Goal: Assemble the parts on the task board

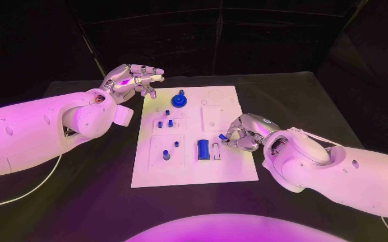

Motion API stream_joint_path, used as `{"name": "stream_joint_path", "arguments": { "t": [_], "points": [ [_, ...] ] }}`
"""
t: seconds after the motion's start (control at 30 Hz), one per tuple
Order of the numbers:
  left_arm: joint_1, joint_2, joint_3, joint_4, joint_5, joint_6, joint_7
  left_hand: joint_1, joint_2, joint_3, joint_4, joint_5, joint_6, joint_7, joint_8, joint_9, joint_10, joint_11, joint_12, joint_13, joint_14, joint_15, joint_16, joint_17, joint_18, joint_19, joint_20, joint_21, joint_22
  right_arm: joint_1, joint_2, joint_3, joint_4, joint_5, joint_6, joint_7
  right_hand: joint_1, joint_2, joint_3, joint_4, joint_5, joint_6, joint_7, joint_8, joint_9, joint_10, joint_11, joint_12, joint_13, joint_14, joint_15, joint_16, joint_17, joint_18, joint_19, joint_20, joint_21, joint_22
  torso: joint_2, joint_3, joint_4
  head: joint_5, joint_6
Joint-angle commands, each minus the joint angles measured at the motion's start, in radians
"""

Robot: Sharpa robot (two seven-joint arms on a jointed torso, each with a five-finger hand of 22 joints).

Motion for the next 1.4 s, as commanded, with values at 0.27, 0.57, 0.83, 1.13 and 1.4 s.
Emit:
{"name": "stream_joint_path", "arguments": {
  "t": [0.27,0.57,0.83,1.13,1.4],
  "points": [
    [0.002,-0.001,0.001,0.004,-0.001,0.01,0.007,-0.008,0.001,-0.007,0.001,0.004,-0.006,0.001,0.004,0.0,-0.008,-0.002,0.003,0.001,-0.002,0.001,0.0,-0.002,0.013,0.005,0.004,-0.007,-0.002,0.001,0.026,0.0,-0.018,0.135,0.086,-0.02,0.004,-0.005,0.007,0.004,0.011,0.01,0.002,-0.006,0.003,0.006,0.0,0.004,0.004,0.079,-0.001,0.004,0.146,-0.004,0.006,-0.002,0.006,-0.001,0.0,-0.0002,-0.0013,0.002,-0.005],
    [0.002,0.0,0.001,0.003,-0.001,0.011,0.006,-0.008,0.001,-0.007,0.001,0.005,-0.006,0.001,0.004,0.0,-0.008,-0.002,0.004,0.001,-0.002,0.001,0.0,-0.001,0.013,0.005,0.004,-0.008,-0.002,0.001,0.044,0.0,-0.026,0.157,0.083,-0.024,-0.015,-0.01,-0.002,0.024,0.077,0.02,-0.002,-0.006,0.013,0.01,-0.004,0.006,0.007,0.079,-0.004,0.005,0.147,-0.004,0.006,-0.005,0.009,0.003,0.0,0.0007,-0.0007,0.002,-0.002],
    [0.002,0.002,0.001,0.002,-0.001,0.012,0.005,-0.008,0.001,-0.007,0.001,0.005,-0.006,0.001,0.004,0.0,-0.008,-0.002,0.004,0.001,-0.002,0.001,0.0,-0.001,0.013,0.005,0.004,-0.008,-0.002,0.001,0.051,0.0,-0.027,0.166,0.077,-0.025,-0.018,-0.008,-0.005,0.028,0.087,0.026,-0.004,-0.003,0.017,0.012,-0.005,0.009,0.011,0.079,-0.005,0.005,0.148,-0.004,0.005,-0.005,0.009,0.002,0.0,0.0007,-0.0015,0.003,0.0],
    [0.002,0.004,0.001,0.0,-0.001,0.014,0.003,-0.008,0.001,-0.007,0.001,0.005,-0.006,0.001,0.004,0.0,-0.008,-0.002,0.004,0.001,-0.002,0.001,0.0,-0.001,0.013,0.005,0.004,-0.008,-0.002,0.001,0.053,0.0,-0.022,0.174,0.107,-0.023,-0.03,-0.004,-0.014,0.04,0.095,0.037,-0.008,0.003,0.025,0.021,-0.008,0.021,0.024,0.08,-0.008,0.006,0.15,-0.005,0.007,-0.007,0.012,0.008,0.0,0.0007,-0.0015,0.001,0.001],
    [0.002,0.005,0.001,0.0,-0.001,0.016,0.001,-0.008,0.001,-0.007,0.001,0.005,-0.006,0.001,0.004,0.0,-0.008,-0.002,0.004,0.001,-0.002,0.001,0.0,-0.001,0.013,0.005,0.004,-0.008,-0.002,0.001,0.052,0.0,-0.02,0.175,0.114,-0.025,-0.042,0.0,-0.025,0.054,0.1,0.046,-0.014,0.011,0.035,0.021,-0.013,0.015,0.016,0.08,-0.011,0.008,0.153,-0.005,0.009,-0.01,0.016,0.015,0.0,0.0004,-0.0011,-0.001,0.002]
  ]
}}
